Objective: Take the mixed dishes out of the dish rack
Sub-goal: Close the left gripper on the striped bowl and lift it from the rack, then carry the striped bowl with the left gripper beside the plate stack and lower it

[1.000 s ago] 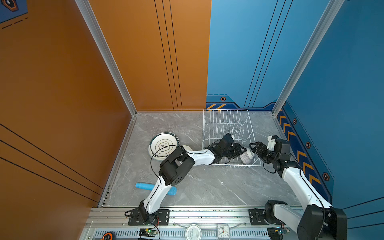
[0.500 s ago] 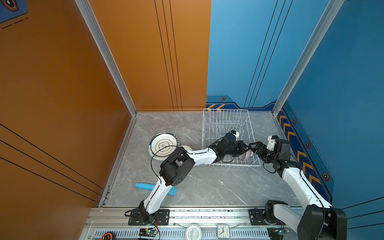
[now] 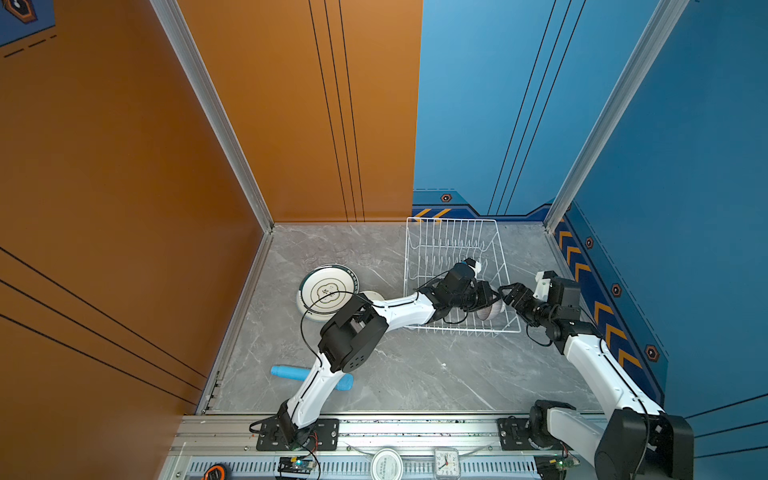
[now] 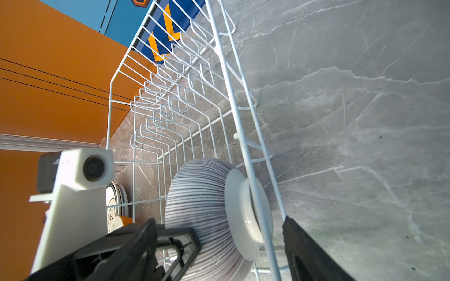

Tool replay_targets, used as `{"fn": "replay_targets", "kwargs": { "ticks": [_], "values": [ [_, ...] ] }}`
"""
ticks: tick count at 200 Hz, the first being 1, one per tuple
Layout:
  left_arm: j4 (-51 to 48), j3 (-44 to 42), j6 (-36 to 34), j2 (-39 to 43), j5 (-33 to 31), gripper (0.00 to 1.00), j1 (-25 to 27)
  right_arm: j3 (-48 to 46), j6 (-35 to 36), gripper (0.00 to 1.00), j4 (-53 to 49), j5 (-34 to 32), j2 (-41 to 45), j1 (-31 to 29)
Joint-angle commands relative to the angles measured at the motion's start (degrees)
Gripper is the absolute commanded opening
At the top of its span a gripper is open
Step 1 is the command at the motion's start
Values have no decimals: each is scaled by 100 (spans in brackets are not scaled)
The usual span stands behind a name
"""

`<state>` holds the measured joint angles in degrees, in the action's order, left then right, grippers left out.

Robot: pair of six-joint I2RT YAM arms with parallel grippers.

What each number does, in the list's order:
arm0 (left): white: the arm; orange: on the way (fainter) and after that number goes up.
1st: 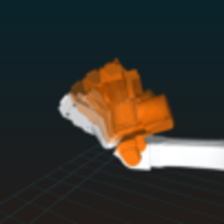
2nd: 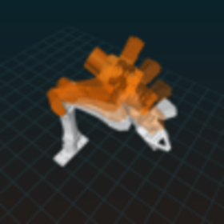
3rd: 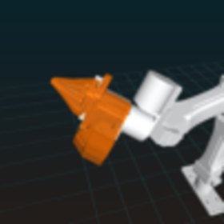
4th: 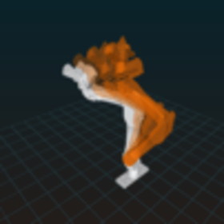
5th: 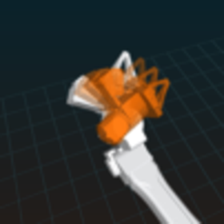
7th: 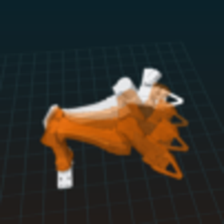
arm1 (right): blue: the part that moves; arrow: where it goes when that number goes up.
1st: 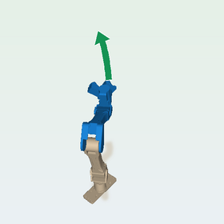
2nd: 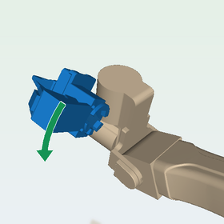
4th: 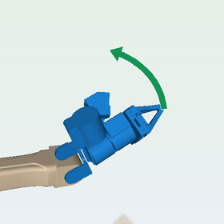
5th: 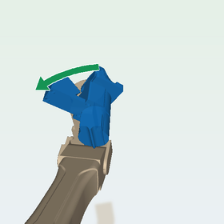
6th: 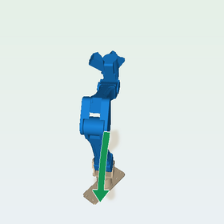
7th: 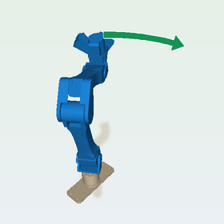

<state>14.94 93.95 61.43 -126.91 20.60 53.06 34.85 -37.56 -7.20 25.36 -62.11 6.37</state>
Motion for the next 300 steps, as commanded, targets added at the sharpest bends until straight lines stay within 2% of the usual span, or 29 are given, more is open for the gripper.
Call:
{"fn": "replay_targets", "kwargs": {
  "ticks": [1, 65, 106, 174, 251, 277, 300],
  "values": [
    [-1018, 252, -880, 493, -216, 0, -79, -19, -51, 81, 141, 12, 23, -22],
    [-1607, 82, -1557, 1202, -439, 0, -449, 67, -108, 82, 141, 80, 28, -68],
    [-2028, -217, -2090, 1877, -934, 0, -597, 191, -102, 82, 105, -2, -90, -246],
    [-2435, -1216, -2341, 3211, -1291, 0, -1134, 276, -97, 82, 167, -141, -346, -548],
    [-3981, -2546, -3091, 5234, -2637, 0, -1831, 286, 30, 82, 88, -207, -323, -514],
    [-4216, -2799, -3164, 5498, -2662, 0, -1978, 268, 32, 82, 94, -268, -320, -514],
    [-4289, -2921, -3194, 5356, -2544, 0, -1999, 247, 13, 82, 88, -306, -309, -514]
  ]
}}
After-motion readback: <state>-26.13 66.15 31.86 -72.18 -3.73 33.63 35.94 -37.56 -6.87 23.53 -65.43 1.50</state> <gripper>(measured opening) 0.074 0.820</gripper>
